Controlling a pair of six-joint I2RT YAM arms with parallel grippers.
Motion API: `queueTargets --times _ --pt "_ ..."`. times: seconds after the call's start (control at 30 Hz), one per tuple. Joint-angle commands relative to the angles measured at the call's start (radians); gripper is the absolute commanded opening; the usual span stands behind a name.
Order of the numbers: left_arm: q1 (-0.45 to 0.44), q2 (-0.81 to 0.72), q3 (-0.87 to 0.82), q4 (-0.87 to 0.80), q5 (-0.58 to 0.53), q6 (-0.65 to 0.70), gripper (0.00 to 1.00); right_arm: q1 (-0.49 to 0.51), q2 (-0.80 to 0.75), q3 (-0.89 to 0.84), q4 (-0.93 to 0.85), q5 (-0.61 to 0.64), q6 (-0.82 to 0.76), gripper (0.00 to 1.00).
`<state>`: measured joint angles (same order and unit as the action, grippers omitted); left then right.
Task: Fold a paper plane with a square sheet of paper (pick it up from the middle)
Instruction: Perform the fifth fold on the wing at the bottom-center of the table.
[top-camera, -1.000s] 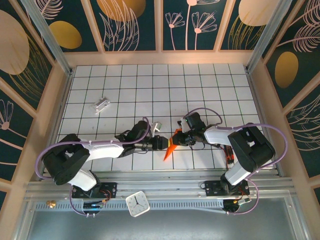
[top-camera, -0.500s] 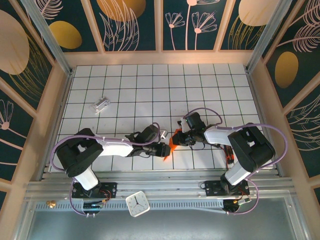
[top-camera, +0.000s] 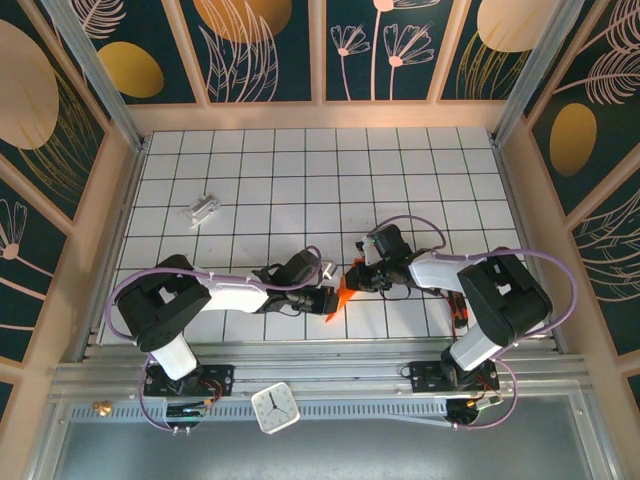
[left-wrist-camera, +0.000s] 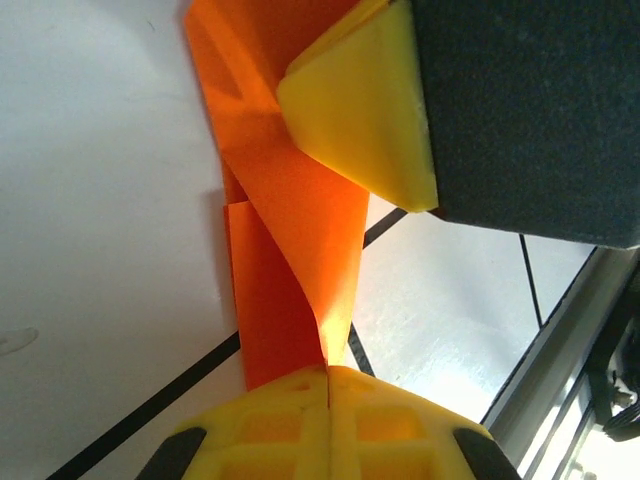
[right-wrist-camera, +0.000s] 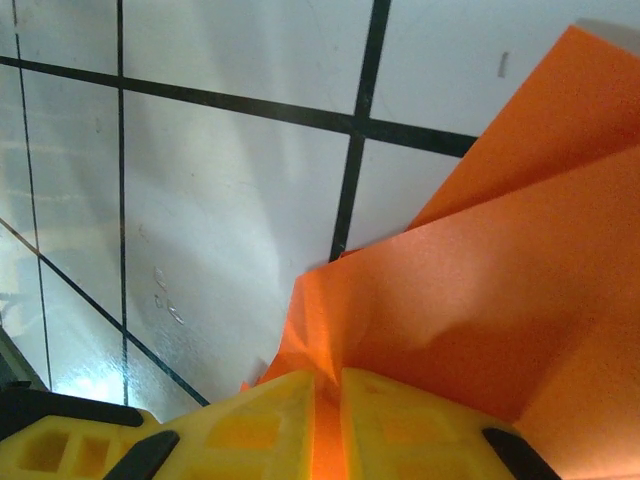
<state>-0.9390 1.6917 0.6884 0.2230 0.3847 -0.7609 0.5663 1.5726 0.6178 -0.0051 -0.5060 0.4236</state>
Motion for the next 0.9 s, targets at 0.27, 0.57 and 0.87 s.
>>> queueTargets --times 0.27,0.57,0.87 --pt "0.05 0.016 -0.085 0.202 0.161 -0.139 0.0 -0.043 -0.088 -0.029 -0.075 0.006 -0.035 0.19" --pt "0.082 0.071 -0.126 0.346 0.266 -0.25 0.0 -0.055 -0.178 -0.061 -0.016 -0.055 -0.019 0.22" --pt "0.097 0.123 -0.156 0.48 0.342 -0.341 0.0 -0.031 -0.188 -0.067 0.031 -0.072 -0.006 0.24"
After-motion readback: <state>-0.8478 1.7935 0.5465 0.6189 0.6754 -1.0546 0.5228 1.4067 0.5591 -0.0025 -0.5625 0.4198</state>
